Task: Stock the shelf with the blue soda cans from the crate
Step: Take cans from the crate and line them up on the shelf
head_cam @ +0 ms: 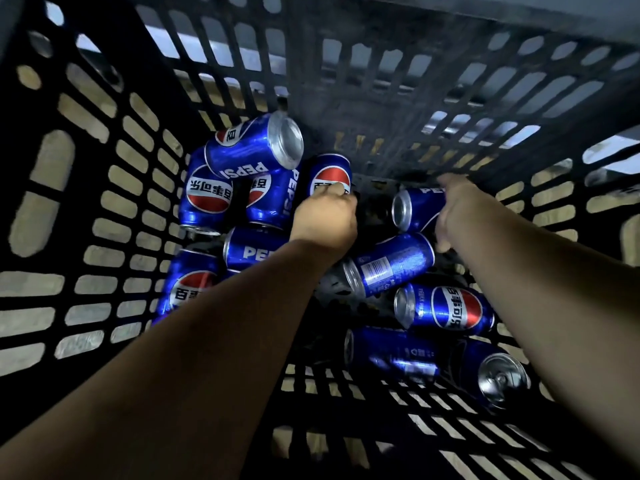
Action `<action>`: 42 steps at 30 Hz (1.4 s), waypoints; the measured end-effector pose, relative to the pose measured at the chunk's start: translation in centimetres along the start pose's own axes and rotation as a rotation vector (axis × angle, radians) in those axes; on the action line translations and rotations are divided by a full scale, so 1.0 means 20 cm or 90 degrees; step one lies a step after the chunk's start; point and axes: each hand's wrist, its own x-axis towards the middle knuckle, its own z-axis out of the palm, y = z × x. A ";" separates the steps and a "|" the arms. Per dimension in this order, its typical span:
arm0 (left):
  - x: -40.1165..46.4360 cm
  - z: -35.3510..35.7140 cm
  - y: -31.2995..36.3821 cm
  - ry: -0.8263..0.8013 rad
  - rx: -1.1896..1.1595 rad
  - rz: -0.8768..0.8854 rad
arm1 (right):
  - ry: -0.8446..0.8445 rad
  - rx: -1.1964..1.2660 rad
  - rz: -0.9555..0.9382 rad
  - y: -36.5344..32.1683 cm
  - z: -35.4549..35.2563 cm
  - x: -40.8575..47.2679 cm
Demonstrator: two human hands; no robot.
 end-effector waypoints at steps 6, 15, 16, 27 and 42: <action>0.00 0.01 0.03 -0.069 0.008 0.046 | 0.014 0.066 0.052 0.06 -0.01 0.00; -0.16 -0.47 0.11 -0.300 -0.538 -0.262 | -0.070 0.085 0.042 -0.02 -0.22 -0.45; -0.21 -0.53 0.12 -0.330 -0.503 -0.279 | -0.081 0.085 0.045 -0.04 -0.25 -0.55; -0.84 -1.72 0.48 -0.577 -0.610 -0.291 | -0.301 0.034 -0.063 -0.35 -0.78 -1.79; -1.24 -3.40 0.95 -0.583 -0.633 0.001 | -0.769 0.024 -0.209 -1.24 -1.37 -3.26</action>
